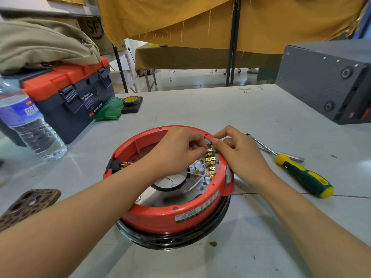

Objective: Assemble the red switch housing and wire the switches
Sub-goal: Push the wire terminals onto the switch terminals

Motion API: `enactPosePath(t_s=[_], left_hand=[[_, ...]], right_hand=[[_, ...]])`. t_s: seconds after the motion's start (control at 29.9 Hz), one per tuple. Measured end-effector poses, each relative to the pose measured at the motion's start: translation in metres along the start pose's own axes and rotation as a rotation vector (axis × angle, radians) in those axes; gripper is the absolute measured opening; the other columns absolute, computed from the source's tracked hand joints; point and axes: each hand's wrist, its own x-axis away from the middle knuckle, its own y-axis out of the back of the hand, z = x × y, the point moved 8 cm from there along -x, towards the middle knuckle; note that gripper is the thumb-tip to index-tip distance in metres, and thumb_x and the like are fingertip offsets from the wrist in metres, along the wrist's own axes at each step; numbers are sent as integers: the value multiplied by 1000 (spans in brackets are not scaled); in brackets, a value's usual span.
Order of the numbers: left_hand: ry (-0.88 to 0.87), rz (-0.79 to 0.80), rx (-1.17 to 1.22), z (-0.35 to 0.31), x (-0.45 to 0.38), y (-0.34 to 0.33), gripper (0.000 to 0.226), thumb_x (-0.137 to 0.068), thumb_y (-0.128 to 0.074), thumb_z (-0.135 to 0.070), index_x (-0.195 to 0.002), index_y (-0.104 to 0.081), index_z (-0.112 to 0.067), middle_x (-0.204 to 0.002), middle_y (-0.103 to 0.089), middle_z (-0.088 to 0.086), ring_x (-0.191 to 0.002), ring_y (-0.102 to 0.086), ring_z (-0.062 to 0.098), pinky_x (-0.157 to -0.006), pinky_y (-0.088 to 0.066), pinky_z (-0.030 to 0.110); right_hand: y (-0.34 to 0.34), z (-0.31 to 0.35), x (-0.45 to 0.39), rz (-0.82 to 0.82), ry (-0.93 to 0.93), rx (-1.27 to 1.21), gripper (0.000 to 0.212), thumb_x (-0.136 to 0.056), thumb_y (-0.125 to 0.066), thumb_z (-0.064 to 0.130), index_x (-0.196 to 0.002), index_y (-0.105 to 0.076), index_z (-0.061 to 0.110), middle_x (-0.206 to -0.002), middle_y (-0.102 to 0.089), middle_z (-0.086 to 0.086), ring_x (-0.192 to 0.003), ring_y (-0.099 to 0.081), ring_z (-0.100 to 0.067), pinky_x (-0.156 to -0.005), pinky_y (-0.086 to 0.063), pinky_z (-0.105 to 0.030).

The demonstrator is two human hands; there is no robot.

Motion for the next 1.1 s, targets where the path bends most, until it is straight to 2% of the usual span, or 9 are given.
enactPosePath(t_s=[0.27, 0.4, 0.53, 0.6, 0.67, 0.77, 0.87, 0.97, 1.1], left_hand=[[-12, -7, 9, 0, -1, -1, 10, -82, -64, -8, -77, -71, -12, -62, -61, -9, -60, -53, 3, -54, -38, 10], [-7, -4, 12, 2, -1, -1, 9, -83, -64, -10, -81, -73, -12, -65, -65, -1, -60, -55, 6, -55, -40, 14], [31, 1, 62, 6, 1, 2, 5, -84, -66, -15, -83, -70, -18, -60, -64, -4, -52, -54, 1, -52, -39, 10], [37, 14, 101, 6, 3, 5, 5, -84, -66, -18, -80, -68, -21, -57, -62, -7, -50, -55, 0, -50, -39, 8], [24, 68, 117, 4, 4, 4, 7, -84, -67, -22, -78, -69, -23, -57, -60, -7, -50, -53, 0, -49, -38, 9], [17, 152, 106, 1, 6, -1, 7, -83, -69, -29, -79, -72, -23, -63, -63, -3, -58, -55, 6, -53, -40, 16], [18, 156, 83, -1, 5, 0, 8, -81, -71, -31, -80, -73, -23, -66, -66, 0, -63, -59, 11, -55, -42, 20], [-3, 158, 50, -4, 4, 3, 8, -81, -72, -27, -82, -73, -20, -60, -63, -8, -57, -57, 1, -52, -40, 10], [-25, 175, 3, -6, 4, 3, 6, -84, -70, -26, -83, -72, -20, -60, -61, -10, -56, -54, -1, -53, -39, 11]], right_hand=[[1, 2, 0, 3, 20, 20, 13, -93, -56, 25, -88, -60, 14, -42, -39, 6, -41, -36, -6, -43, -28, -13], [2, 3, 1, 18, -1, 24, 15, -91, -59, 30, -91, -61, 15, -45, -40, 2, -43, -35, -8, -49, -31, -22], [1, 8, 3, 51, -2, 55, 17, -88, -60, 34, -95, -61, 19, -55, -58, -22, -52, -54, -28, -56, -45, -35], [2, 8, 3, 55, 1, 68, 17, -88, -59, 35, -96, -60, 19, -58, -63, -22, -59, -61, -33, -58, -49, -36], [1, 6, 2, 65, -7, 59, 16, -89, -59, 33, -97, -60, 19, -52, -62, -14, -54, -61, -28, -53, -47, -31], [-1, 2, 1, 80, -13, 51, 12, -90, -58, 30, -96, -60, 19, -43, -54, -2, -43, -50, -16, -46, -38, -23], [-3, 1, 0, 101, -15, 34, 10, -90, -58, 29, -93, -59, 20, -45, -54, -2, -44, -47, -15, -47, -37, -26], [-3, 1, -1, 117, -10, 34, 9, -91, -58, 29, -94, -59, 21, -47, -55, -3, -45, -48, -14, -47, -37, -26], [-3, 1, -2, 136, -2, 30, 10, -91, -57, 30, -96, -60, 22, -47, -54, -3, -45, -46, -15, -48, -36, -27]])
